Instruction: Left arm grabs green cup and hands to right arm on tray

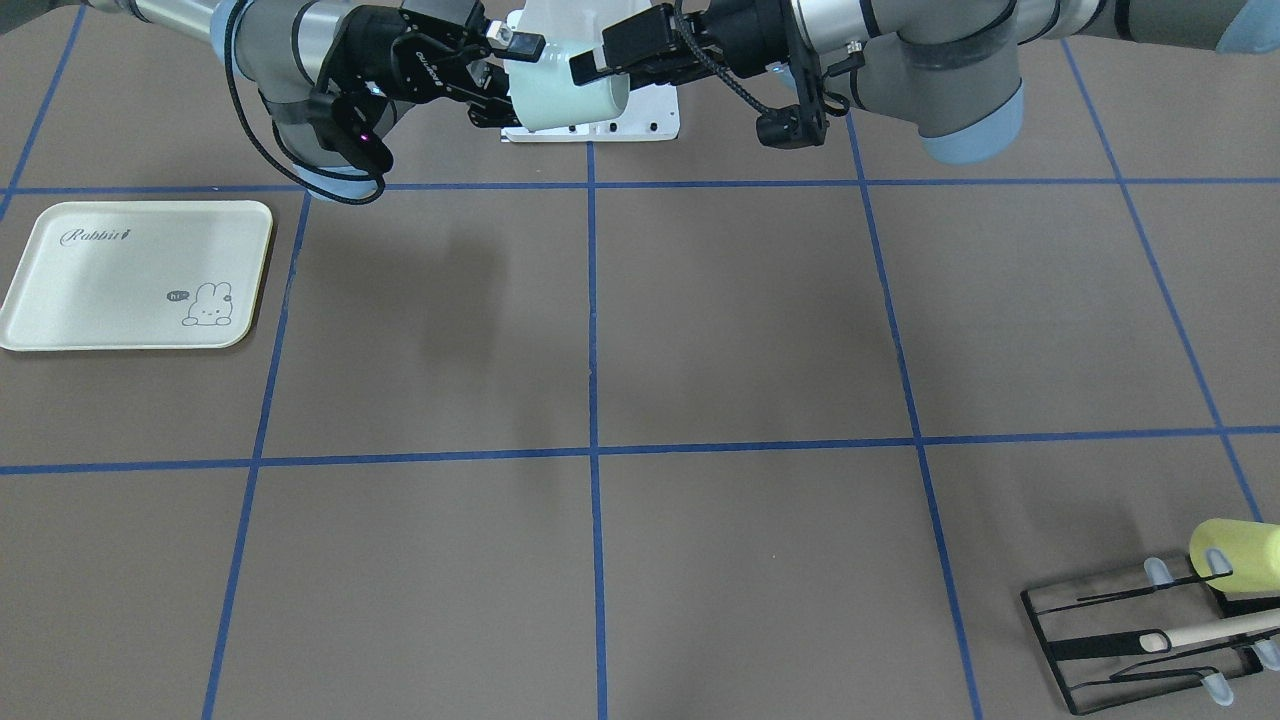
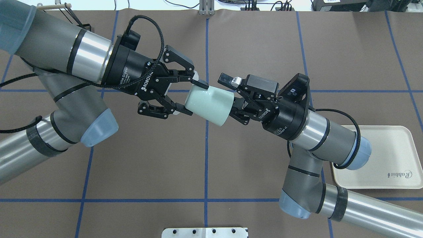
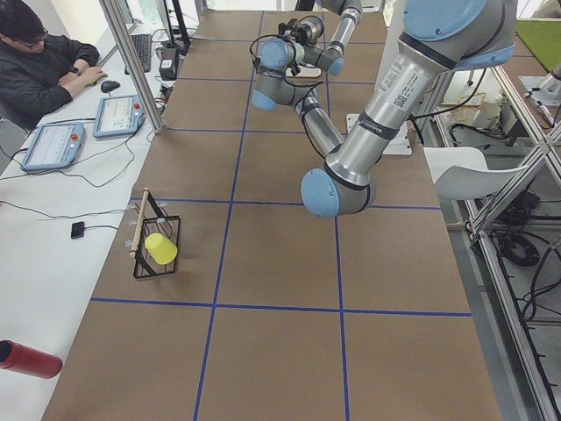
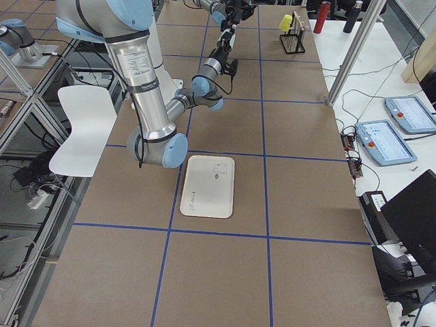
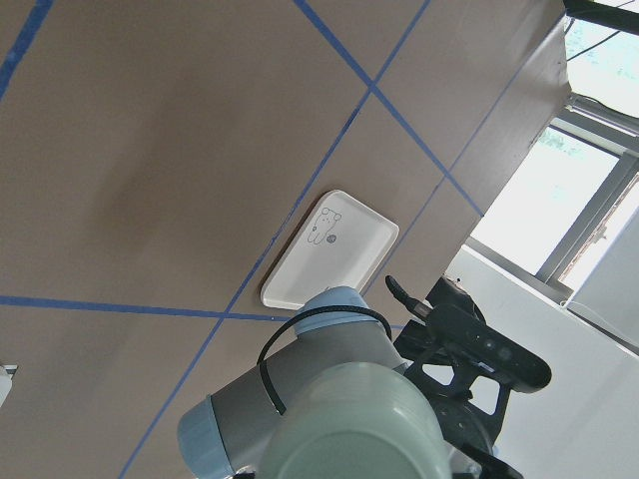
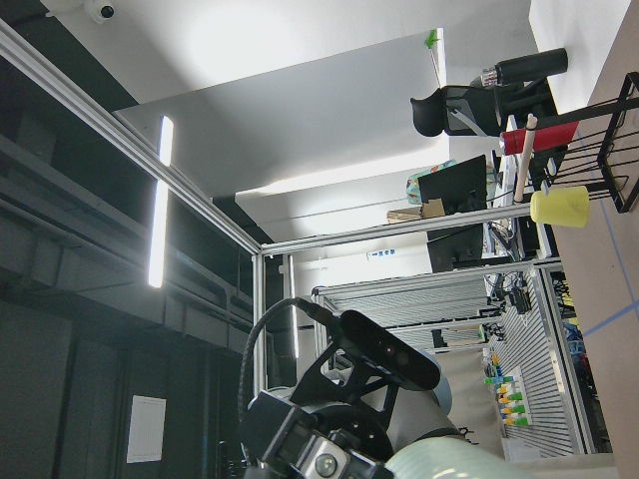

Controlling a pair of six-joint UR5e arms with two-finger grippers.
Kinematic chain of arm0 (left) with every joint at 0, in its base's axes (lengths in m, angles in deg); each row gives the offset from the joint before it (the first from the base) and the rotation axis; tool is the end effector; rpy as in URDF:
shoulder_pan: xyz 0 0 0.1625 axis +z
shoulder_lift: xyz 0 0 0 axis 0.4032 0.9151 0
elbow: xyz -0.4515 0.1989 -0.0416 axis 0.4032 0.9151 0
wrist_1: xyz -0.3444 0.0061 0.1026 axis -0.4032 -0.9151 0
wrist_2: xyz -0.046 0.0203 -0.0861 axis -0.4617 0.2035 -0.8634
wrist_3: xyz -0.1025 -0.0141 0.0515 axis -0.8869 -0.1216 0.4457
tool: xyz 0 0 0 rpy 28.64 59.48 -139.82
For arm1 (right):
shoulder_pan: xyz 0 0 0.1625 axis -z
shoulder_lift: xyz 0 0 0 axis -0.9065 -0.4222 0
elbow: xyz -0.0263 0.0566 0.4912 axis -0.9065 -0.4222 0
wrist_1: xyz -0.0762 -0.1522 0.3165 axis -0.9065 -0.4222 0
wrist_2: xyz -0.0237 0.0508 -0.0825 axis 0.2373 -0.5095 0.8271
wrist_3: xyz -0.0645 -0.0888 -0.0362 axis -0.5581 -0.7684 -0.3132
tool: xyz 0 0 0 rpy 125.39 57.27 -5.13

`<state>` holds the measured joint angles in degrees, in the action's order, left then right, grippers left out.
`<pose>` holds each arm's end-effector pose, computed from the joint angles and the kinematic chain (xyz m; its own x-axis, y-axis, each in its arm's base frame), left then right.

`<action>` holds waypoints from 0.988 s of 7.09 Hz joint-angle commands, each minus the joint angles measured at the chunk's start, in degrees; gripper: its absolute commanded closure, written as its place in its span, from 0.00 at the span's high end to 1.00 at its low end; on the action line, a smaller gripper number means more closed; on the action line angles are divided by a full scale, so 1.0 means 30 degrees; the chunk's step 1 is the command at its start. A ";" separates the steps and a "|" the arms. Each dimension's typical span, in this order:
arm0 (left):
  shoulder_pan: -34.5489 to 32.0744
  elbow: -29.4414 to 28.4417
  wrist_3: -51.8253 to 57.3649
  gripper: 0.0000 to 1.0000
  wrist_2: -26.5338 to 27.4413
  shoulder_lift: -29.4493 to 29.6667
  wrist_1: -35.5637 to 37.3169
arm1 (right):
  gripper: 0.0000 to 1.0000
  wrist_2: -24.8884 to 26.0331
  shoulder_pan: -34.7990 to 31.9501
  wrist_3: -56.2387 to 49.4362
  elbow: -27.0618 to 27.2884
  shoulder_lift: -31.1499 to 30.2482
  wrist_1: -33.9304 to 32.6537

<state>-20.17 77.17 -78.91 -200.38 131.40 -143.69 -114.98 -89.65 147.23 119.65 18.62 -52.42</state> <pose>0.3689 -0.4208 0.1966 -0.1592 -0.5304 -0.8327 -0.2283 0.8403 -0.4916 -0.3899 -0.3450 0.2909 -0.8551 0.0556 0.5154 -0.1609 0.9166 -0.3659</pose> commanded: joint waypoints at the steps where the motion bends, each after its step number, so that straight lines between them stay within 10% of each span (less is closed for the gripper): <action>1: 0.0001 0.0012 0.0000 0.13 0.0003 -0.0035 0.0000 | 0.43 0.0000 0.0063 0.0039 0.0009 -0.0006 0.0006; 5: 0.0001 -0.0017 0.0000 0.14 0.0003 -0.0035 0.0000 | 0.27 -0.0029 0.0180 -0.0019 0.0009 -0.0035 0.0064; 6: 0.0001 -0.0017 0.0029 0.31 -0.0026 -0.0006 -0.0029 | 0.10 -0.0029 0.0210 -0.0048 0.0009 -0.0064 0.0123; 7: 0.0001 -0.0017 0.0029 0.69 -0.0027 0.0024 -0.0117 | 0.00 -0.0087 0.0210 -0.0107 0.0009 -0.0122 0.0210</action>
<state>-20.17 77.12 -78.86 -200.43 131.39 -143.82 -115.12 -89.06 147.08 119.68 18.41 -52.06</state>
